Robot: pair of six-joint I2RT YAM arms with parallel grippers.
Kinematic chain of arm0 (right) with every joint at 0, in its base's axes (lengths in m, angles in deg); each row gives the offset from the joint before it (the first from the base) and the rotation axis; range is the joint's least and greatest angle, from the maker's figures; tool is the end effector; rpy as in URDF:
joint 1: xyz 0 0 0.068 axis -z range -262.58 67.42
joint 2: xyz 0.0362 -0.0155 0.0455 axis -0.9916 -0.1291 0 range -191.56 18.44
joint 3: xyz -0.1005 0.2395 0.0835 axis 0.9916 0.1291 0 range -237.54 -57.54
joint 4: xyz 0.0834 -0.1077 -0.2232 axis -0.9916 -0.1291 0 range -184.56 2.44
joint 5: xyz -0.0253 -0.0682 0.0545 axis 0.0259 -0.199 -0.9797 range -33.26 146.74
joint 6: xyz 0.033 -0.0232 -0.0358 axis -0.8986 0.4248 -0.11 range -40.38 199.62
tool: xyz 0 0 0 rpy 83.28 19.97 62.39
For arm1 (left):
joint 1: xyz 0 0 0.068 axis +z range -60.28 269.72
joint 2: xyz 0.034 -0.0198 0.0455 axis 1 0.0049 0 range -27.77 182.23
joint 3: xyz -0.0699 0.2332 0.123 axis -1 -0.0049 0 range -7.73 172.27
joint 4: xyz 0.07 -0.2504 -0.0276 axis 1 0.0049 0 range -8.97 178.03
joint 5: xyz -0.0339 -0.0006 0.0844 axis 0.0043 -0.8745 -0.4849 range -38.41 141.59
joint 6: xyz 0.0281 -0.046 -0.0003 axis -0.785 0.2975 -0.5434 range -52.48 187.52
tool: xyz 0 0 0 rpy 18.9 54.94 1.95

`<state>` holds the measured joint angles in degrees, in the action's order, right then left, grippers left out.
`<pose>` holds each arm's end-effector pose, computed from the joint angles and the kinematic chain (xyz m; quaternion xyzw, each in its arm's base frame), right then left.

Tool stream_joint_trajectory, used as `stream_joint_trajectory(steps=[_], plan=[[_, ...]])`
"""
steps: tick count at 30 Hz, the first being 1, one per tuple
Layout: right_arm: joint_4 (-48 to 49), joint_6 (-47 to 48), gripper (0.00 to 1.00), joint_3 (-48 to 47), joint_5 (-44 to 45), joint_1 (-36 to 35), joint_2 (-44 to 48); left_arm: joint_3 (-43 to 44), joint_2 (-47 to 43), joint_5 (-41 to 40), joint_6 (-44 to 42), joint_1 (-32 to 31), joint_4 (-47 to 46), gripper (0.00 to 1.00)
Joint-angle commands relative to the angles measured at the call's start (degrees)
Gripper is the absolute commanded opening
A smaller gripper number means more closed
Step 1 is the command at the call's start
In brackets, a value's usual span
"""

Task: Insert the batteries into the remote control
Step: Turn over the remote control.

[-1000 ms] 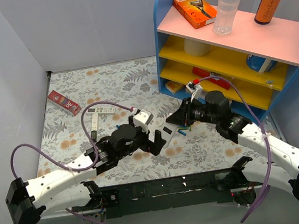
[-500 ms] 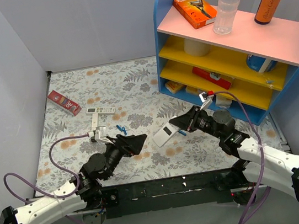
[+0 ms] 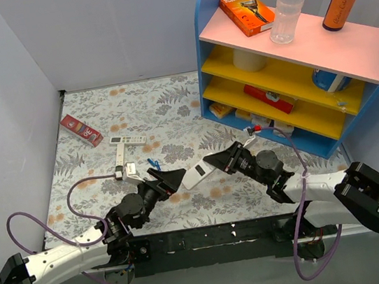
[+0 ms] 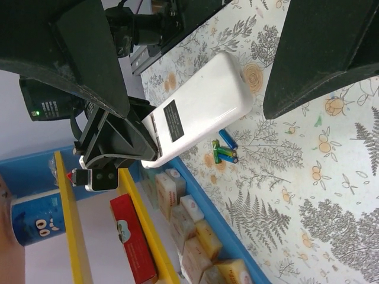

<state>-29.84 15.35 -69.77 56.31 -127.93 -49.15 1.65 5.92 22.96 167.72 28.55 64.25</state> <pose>0.1526 0.1549 0.1945 0.1112 0.6835 0.5911 0.4137 0.0886 -0.1255 0.2000 -0.3970 0.6324 -0.6001 0.2868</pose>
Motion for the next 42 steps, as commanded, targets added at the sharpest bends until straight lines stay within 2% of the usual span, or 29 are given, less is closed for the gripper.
stream_joint_trajectory(steps=[1,6,8,10,14,18,22,26,29,35,36,37,38,40,41,42], plan=[[10.31,-2.44,0.01,-0.78,6.58,-2.29,-3.67,-1.30,-0.12,-3.45,4.12,0.17,0.07,0.98],[19.09,-6.74,0.01,-0.25,6.93,-3.00,-8.08,-2.61,1.11,-4.16,8.07,0.17,0.43,0.98],[20.68,-8.76,0.01,-0.43,7.11,-3.09,-9.13,-4.37,1.11,-3.46,9.39,0.17,-3.42,0.98],[20.68,-9.64,0.01,-1.30,6.58,-3.17,-9.75,-7.36,1.37,-2.93,7.91,0.17,-12.29,0.98],[23.67,-12.28,0.01,-1.13,5.88,-3.44,-10.54,-7.37,2.08,-2.84,5.89,0.26,-15.12,0.98],[24.37,-13.60,0.01,-1.04,5.53,-3.87,-11.15,-9.30,1.55,-1.00,3.87,0.26,-23.72,0.96],[28.23,-15.00,0.01,-1.04,5.17,-4.67,-13.26,-8.17,3.39,0.49,3.16,0.26,-24.80,0.85],[33.23,-16.85,0.01,-0.69,4.82,-5.02,-15.81,-6.67,6.47,1.11,5.52,0.26,-22.34,0.84],[35.96,-17.91,0.01,-0.43,4.73,-5.28,-17.57,-6.31,7.70,1.29,7.98,0.26,-21.29,0.78],[37.56,-17.38,0.01,-0.34,4.21,-5.37,-18.89,-5.87,9.11,2.69,9.75,0.26,-20.49,0.56],[37.82,-17.29,0.01,-0.34,4.12,-5.46,-19.15,-5.70,9.20,2.69,9.92,0.17,-20.32,0.51],[38.00,-17.21,0.01,-0.25,3.86,-5.46,-19.33,-5.70,9.11,2.69,10.18,0.26,-20.14,0.40],[38.26,-17.20,0.01,-0.34,3.68,-5.46,-19.51,-5.70,9.02,2.61,10.71,0.26,-19.96,0.33],[39.66,-17.29,0.01,-0.08,3.50,-5.46,-20.56,-5.70,8.59,2.17,11.24,0.26,-19.53,0.24],[40.19,-17.47,0.01,0.19,3.42,-5.46,-20.91,-5.70,8.15,1.82,11.42,0.26,-18.83,0.17],[41.07,-17.82,0.01,0.19,3.24,-5.46,-22.04,-5.70,7.97,1.47,12.11,0.26,-18.39,0.14]])
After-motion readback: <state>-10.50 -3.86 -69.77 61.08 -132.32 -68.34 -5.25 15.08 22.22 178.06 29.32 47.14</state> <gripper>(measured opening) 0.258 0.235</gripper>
